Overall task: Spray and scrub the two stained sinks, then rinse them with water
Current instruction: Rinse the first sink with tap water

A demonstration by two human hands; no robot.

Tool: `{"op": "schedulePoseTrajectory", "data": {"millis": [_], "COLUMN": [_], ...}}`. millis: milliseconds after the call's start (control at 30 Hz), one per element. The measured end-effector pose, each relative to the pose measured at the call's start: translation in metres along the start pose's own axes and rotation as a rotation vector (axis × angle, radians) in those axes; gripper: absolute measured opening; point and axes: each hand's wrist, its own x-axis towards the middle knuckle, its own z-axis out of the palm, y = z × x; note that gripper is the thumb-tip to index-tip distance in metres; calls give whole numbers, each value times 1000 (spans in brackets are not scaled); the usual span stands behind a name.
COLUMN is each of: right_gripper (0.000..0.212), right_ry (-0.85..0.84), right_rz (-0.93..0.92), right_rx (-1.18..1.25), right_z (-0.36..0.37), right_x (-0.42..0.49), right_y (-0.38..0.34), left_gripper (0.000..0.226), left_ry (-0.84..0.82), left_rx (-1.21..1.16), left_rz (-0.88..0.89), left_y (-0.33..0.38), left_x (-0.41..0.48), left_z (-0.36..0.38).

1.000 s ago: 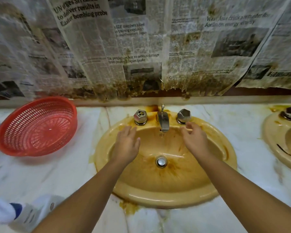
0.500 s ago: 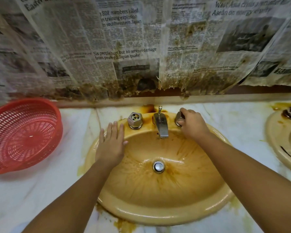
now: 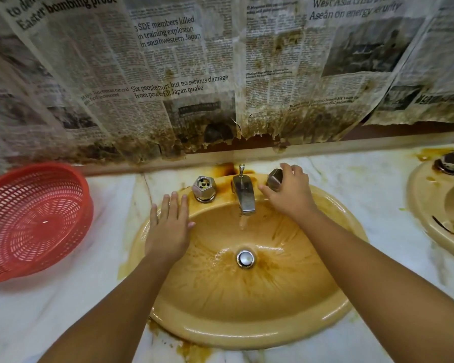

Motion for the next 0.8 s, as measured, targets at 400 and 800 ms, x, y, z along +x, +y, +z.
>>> {"op": "schedulePoseTrajectory", "data": {"millis": [400, 800], "right_gripper": [43, 58], "right_ry": [-80, 158], "right_rz": [-222, -124], "right_rx": [-139, 317], "right_z": [-19, 38], "right_x": [12, -73], "right_y": [9, 0], "left_gripper": [68, 66], "left_ry": [-7, -36], "left_rx": [10, -16], "left_rz": [-5, 22], "left_y": [1, -1], "left_x": [0, -6], "left_z": [-2, -6]}}
